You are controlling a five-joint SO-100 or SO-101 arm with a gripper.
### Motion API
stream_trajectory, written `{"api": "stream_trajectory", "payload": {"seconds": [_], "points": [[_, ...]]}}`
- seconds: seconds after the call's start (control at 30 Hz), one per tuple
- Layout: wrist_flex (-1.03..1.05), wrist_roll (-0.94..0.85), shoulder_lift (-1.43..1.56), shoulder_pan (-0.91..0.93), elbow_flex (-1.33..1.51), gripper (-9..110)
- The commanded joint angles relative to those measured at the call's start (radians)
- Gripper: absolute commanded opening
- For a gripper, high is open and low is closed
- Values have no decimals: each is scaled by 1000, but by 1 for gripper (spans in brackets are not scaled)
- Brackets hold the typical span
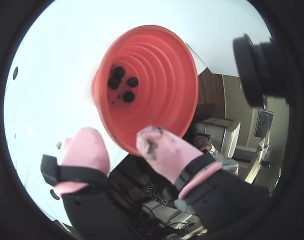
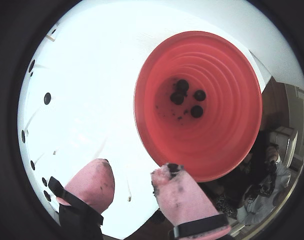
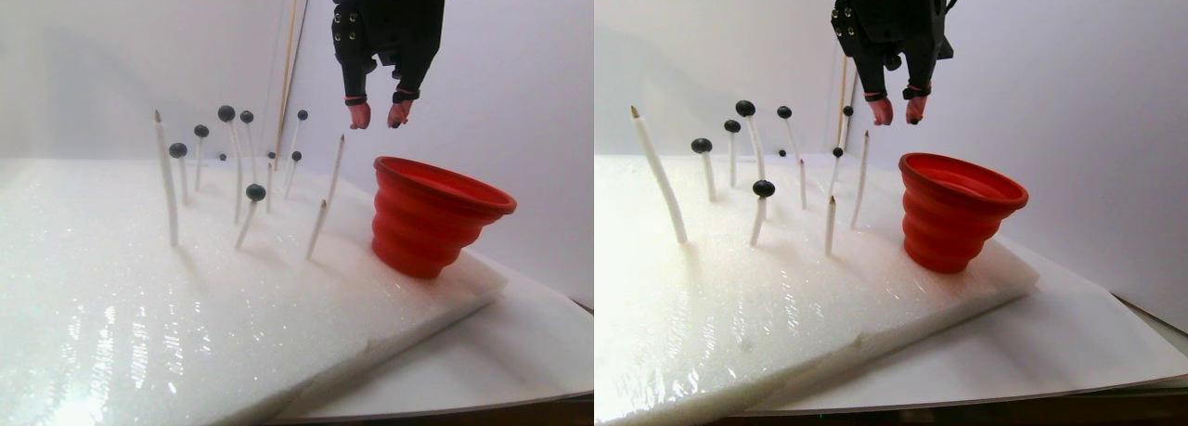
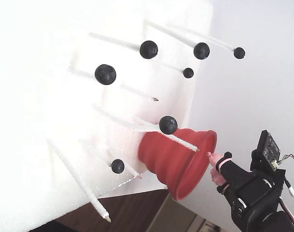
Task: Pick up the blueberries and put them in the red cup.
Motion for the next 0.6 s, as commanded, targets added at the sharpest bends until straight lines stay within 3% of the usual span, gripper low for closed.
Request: {"api": "stream_trajectory", "payload": {"seconds": [0.0,0.57], "points": [[8,0,114,-2,-91,14],[41,14,195,-69,-67,14]]}}
